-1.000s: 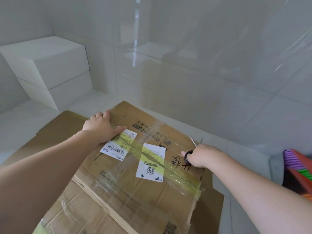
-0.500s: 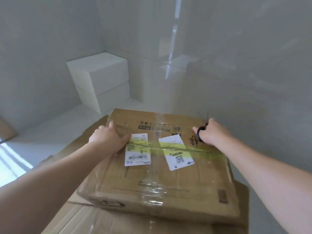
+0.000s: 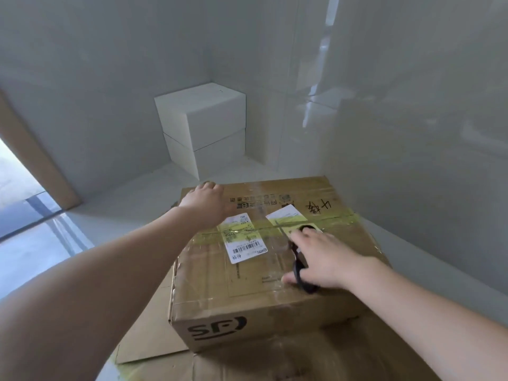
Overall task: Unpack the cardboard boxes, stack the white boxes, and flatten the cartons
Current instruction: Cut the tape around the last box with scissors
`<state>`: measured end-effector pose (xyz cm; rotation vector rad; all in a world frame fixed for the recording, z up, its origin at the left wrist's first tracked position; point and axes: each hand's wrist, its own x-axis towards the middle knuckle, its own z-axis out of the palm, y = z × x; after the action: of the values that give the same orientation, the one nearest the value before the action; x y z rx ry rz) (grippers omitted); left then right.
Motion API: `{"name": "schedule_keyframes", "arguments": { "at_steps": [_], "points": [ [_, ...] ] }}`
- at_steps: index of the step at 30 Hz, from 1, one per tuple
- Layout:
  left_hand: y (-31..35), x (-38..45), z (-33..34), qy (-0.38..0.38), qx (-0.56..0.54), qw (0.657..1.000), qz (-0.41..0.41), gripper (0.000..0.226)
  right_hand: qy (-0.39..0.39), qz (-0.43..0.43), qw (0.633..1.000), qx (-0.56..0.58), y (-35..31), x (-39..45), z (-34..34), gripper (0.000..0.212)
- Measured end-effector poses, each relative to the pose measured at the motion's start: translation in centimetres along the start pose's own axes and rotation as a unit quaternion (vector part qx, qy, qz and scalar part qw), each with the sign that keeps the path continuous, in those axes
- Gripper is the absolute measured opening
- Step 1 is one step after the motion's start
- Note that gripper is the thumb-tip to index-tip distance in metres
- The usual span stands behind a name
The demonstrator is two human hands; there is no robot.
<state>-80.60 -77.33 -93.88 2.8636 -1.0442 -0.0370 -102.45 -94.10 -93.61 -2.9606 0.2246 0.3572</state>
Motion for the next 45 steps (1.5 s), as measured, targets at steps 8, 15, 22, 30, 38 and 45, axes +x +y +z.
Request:
{"name": "schedule_keyframes", "arguments": {
  "at_steps": [8, 15, 22, 30, 38, 45],
  "points": [
    [0.7, 5.2, 1.0, 0.001, -0.035, 0.999, 0.006, 0.067, -0.002, -0.028, 0.997, -0.071, -0.4, -4.0, 1.0, 0.071],
    [-1.2, 5.4, 2.6, -0.022, 0.005, 1.000, -0.014, 0.060, 0.020, -0.027, 0.996, -0.083, -0.4, -3.9, 1.4, 0.056],
    [-1.9, 3.9, 1.6, -0.039, 0.004, 0.997, -0.067, 0.068, 0.035, -0.059, 0.988, -0.140, 0.1, -3.2, 0.7, 0.049],
    [-4.7, -3.2, 0.9, -0.056, 0.055, 0.992, -0.095, 0.047, 0.094, 0.217, 0.967, -0.091, 6.0, 1.2, -1.4, 0.022],
    [-3.7, -5.9, 0.8, -0.072, 0.037, 0.993, -0.087, 0.057, 0.108, 0.228, 0.967, 0.042, 4.8, 1.1, -0.3, 0.019],
    [-0.5, -2.6, 1.7, -0.047, 0.006, 0.985, -0.167, 0.065, 0.088, 0.202, 0.957, 0.187, 0.7, -2.8, 2.4, 0.020]
  ]
}}
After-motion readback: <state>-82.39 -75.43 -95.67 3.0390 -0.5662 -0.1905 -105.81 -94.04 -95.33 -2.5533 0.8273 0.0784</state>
